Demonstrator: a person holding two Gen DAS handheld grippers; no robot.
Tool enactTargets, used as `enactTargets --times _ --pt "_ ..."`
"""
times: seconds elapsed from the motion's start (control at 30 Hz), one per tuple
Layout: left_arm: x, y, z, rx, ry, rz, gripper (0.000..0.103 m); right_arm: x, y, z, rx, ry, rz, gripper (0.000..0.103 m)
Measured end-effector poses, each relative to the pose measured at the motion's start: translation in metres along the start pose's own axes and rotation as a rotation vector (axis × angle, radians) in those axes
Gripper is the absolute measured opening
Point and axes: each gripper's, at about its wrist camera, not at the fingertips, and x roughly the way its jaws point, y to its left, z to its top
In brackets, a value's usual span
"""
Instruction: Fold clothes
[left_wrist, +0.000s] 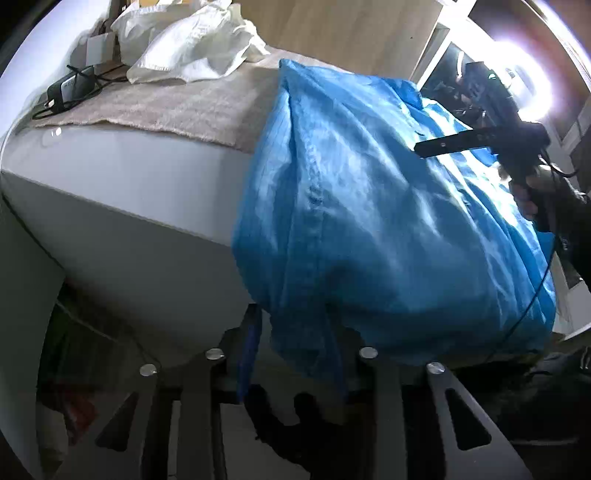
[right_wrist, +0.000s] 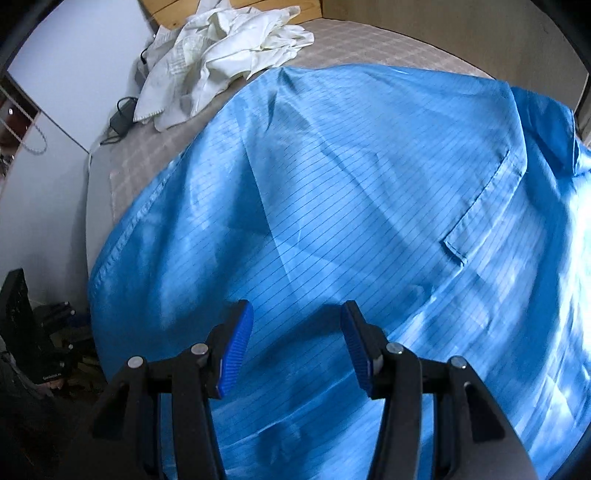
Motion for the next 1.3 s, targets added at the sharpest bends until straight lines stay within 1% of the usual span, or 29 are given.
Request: enactTargets --times 0.03,0.17,0.23,0.33,0.4,0.47,0.57,0.63,0.7,0.73,0.77,0.83,0.9,0.93,0.97,1.0,1.07,1.13,1.23,1.3 --pt "0.002 0.002 0.0 -0.008 0.004 -0.009 0.01 0.0 0.002 0.001 -0.007 0.002 -0.007 0.05" --pt "-0.003 0.005 -0.001 -0.011 0.004 -0.011 0.002 0.005 0.011 0.004 -0.032 0.004 -0.029 0.051" --pt "-0.005 0.007 0.0 -0.018 0.002 -0.005 0.002 0.008 0.014 0.006 -0.04 0.002 -0.035 0.051" --pt "-0.007 0.02 0.0 -0.061 0.001 -0.006 0.002 0.018 0.011 0.01 -0.035 0.002 -0.031 0.053" --pt "-0.006 0.024 0.0 -0.067 0.002 0.017 0.001 0.018 0.013 0.009 -0.047 0.008 -0.029 0.055" --pt "-0.004 0.025 0.001 -0.065 0.016 0.059 0.0 0.019 0.017 0.009 -0.064 0.017 -0.033 0.057" --pt "-0.01 0.035 -0.001 -0.121 -0.013 0.01 0.0 0.026 0.021 0.007 -0.088 0.037 -0.057 0.057" --pt "-0.01 0.035 -0.002 -0.125 -0.013 -0.021 0.0 0.021 0.023 0.005 -0.092 0.033 -0.048 0.057" --pt "-0.006 0.031 -0.002 -0.104 0.007 -0.028 0.01 0.015 0.025 0.003 -0.1 0.029 -0.037 0.057" --pt "-0.002 0.029 -0.002 -0.088 0.021 -0.026 0.022 0.013 0.027 0.003 -0.108 0.032 -0.033 0.057" --pt "0.0 0.026 -0.001 -0.068 0.03 -0.021 0.032 0.014 0.029 0.003 -0.118 0.036 -0.036 0.057" --pt "0.003 0.018 0.0 -0.026 0.027 -0.014 0.033 0.017 0.032 0.004 -0.135 0.044 -0.045 0.057" --pt "0.007 0.01 0.003 0.012 0.021 -0.013 0.029 0.02 0.035 0.006 -0.139 0.047 -0.048 0.057" --pt "0.008 0.008 0.004 0.023 0.023 -0.019 0.015 0.02 0.036 0.007 -0.14 0.04 -0.051 0.057" --pt "0.008 0.007 0.004 0.022 0.03 -0.034 0.005 0.021 0.038 0.009 -0.143 0.03 -0.055 0.057" --pt "0.008 0.006 0.005 0.024 0.034 -0.04 0.005 0.021 0.04 0.011 -0.146 0.021 -0.058 0.057" --pt "0.005 0.004 0.006 0.034 0.037 -0.023 0.003 0.013 0.038 0.008 -0.154 0.004 -0.07 0.057" --pt "0.0 0.007 0.006 0.02 0.042 -0.01 0.002 0.011 0.038 0.008 -0.162 -0.007 -0.083 0.057" --pt "-0.009 0.016 0.004 0.007 0.033 0.025 0.002 0.015 0.035 0.009 -0.145 -0.001 -0.084 0.057" --pt "-0.012 0.021 0.004 -0.007 0.03 0.03 0.002 0.015 0.028 0.003 -0.125 0.016 -0.065 0.057"
